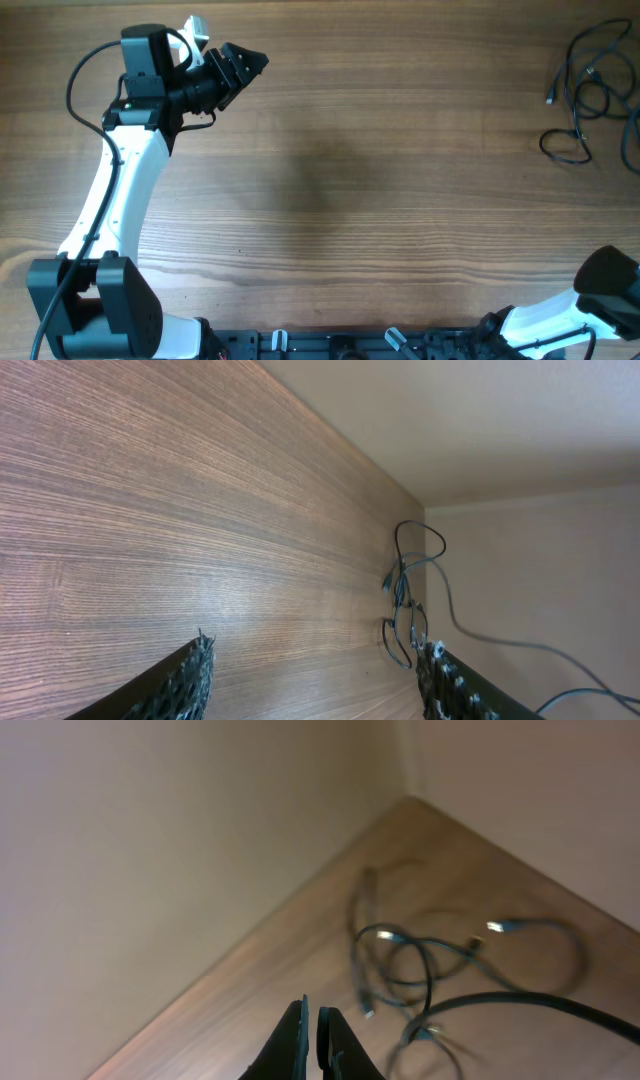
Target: Untangle cables
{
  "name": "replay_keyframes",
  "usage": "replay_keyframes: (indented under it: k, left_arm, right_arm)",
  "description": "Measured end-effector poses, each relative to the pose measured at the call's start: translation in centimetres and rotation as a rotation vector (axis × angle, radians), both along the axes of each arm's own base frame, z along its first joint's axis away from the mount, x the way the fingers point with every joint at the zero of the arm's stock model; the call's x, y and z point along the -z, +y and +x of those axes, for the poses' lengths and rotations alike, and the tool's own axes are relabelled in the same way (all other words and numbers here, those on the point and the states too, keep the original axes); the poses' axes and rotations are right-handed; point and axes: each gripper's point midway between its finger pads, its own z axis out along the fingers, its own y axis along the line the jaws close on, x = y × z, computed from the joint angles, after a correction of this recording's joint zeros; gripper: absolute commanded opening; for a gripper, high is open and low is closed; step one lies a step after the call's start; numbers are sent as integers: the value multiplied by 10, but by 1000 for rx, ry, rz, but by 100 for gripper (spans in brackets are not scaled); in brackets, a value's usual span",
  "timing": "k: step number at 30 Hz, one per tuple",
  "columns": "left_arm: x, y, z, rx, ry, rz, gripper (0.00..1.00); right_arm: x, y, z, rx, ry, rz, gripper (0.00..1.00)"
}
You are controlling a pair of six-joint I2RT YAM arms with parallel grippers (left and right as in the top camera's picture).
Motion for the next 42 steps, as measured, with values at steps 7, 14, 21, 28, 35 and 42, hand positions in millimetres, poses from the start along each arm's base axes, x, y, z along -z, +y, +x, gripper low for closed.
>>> replay_keyframes:
  k: [7, 14, 21, 28, 35, 42]
  left_arm:
    - [0, -6, -1, 13, 0, 0, 68]
    - [0, -8, -2, 19, 2, 0, 68]
    - [1, -9, -3, 20, 4, 0, 68]
    - [4, -12, -7, 28, 25, 1, 69]
    - [4, -12, -7, 29, 24, 3, 68]
    - [5, -12, -8, 29, 31, 3, 68]
  right_arm:
    - [62, -51, 8, 203, 155, 21, 4]
    - [150, -81, 28, 261, 336, 85, 33]
    - [213, -83, 41, 232, 436, 185, 90]
    - [268, -81, 44, 165, 464, 387, 100]
    - [273, -54, 14, 118, 498, 640, 100]
    - [273, -23, 12, 230, 527, 827, 100]
